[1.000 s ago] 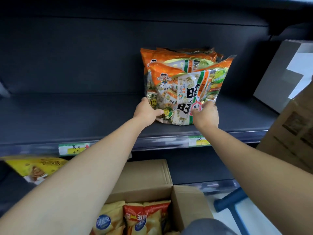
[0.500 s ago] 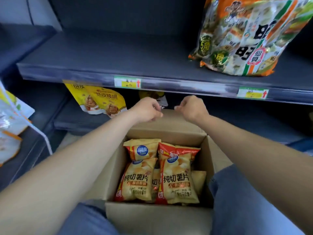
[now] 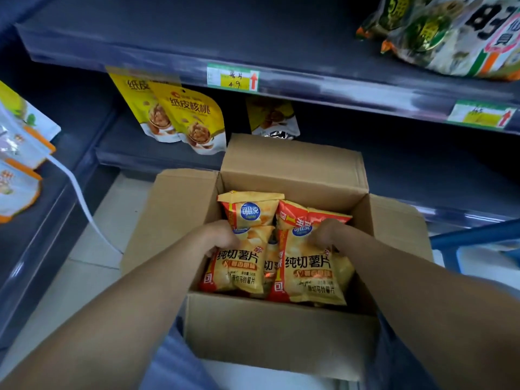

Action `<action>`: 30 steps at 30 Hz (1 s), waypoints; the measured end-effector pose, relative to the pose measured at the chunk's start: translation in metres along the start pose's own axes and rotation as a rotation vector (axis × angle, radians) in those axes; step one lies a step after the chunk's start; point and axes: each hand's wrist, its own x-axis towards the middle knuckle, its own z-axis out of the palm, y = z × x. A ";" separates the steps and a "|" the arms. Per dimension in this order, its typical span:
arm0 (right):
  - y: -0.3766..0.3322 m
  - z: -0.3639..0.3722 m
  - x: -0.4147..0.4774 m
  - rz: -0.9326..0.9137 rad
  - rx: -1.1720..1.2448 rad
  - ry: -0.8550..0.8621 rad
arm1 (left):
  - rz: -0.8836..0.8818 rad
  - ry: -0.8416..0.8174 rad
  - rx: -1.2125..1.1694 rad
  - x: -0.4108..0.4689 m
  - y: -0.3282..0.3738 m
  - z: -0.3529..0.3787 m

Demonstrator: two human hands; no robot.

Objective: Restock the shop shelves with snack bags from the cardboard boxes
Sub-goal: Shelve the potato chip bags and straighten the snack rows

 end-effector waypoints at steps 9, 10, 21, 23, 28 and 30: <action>0.021 0.032 0.038 0.209 0.421 -0.145 | -0.150 -0.139 -0.353 0.012 -0.008 0.018; 0.023 0.034 0.043 0.228 0.469 -0.151 | -0.165 -0.166 -0.406 0.011 -0.005 0.019; 0.014 0.027 0.029 0.179 0.626 -0.042 | -0.158 -0.162 -0.508 -0.002 0.013 0.011; 0.009 0.017 0.020 0.152 0.571 -0.003 | -0.145 -0.132 -0.507 -0.010 0.019 0.004; -0.006 -0.016 -0.021 0.006 0.174 0.119 | -0.080 -0.059 -0.518 -0.020 0.023 -0.011; -0.011 -0.028 -0.035 -0.051 0.051 0.139 | -0.069 -0.023 -0.507 -0.022 0.020 -0.016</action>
